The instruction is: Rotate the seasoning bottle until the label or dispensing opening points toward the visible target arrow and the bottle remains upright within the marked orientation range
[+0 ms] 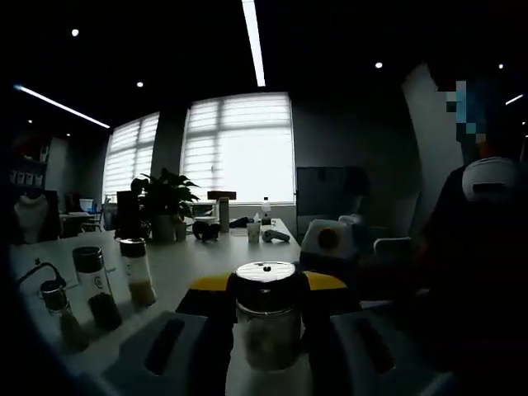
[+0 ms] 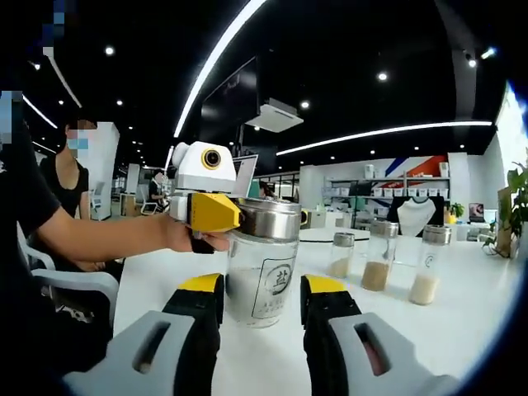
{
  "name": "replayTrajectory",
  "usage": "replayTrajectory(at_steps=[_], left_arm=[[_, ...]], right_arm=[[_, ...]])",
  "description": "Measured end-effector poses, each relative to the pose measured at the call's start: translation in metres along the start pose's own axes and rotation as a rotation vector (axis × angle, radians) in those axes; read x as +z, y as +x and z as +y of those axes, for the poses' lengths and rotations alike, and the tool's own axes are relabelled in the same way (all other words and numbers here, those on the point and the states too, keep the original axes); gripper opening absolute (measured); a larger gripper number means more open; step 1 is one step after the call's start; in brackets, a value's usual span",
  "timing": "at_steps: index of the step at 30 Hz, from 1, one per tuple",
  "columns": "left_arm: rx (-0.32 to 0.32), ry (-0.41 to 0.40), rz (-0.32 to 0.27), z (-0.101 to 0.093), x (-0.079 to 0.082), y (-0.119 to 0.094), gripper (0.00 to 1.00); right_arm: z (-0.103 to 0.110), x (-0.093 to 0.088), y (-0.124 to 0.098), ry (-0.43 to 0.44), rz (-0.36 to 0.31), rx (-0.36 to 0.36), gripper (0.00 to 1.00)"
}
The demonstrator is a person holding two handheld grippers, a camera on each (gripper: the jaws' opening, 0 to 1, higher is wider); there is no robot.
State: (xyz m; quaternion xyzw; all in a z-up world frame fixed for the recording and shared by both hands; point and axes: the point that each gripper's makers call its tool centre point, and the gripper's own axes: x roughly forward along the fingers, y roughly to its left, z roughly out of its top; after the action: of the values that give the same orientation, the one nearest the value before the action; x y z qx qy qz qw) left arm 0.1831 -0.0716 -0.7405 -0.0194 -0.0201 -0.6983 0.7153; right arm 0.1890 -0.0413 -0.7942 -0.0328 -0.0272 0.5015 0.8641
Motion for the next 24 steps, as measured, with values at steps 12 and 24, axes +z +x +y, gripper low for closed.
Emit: replayTrajectory(at_steps=[12,24], left_arm=[[0.144,0.068,0.014,0.006,-0.003,0.004,0.32],[0.362,0.091,0.022,0.011,-0.006,0.002,0.32]], right_arm=[[-0.006,-0.002,-0.001,0.048,0.039,-0.141,0.3],[-0.016,-0.008,0.0,0.06,0.092,-0.306,0.3]])
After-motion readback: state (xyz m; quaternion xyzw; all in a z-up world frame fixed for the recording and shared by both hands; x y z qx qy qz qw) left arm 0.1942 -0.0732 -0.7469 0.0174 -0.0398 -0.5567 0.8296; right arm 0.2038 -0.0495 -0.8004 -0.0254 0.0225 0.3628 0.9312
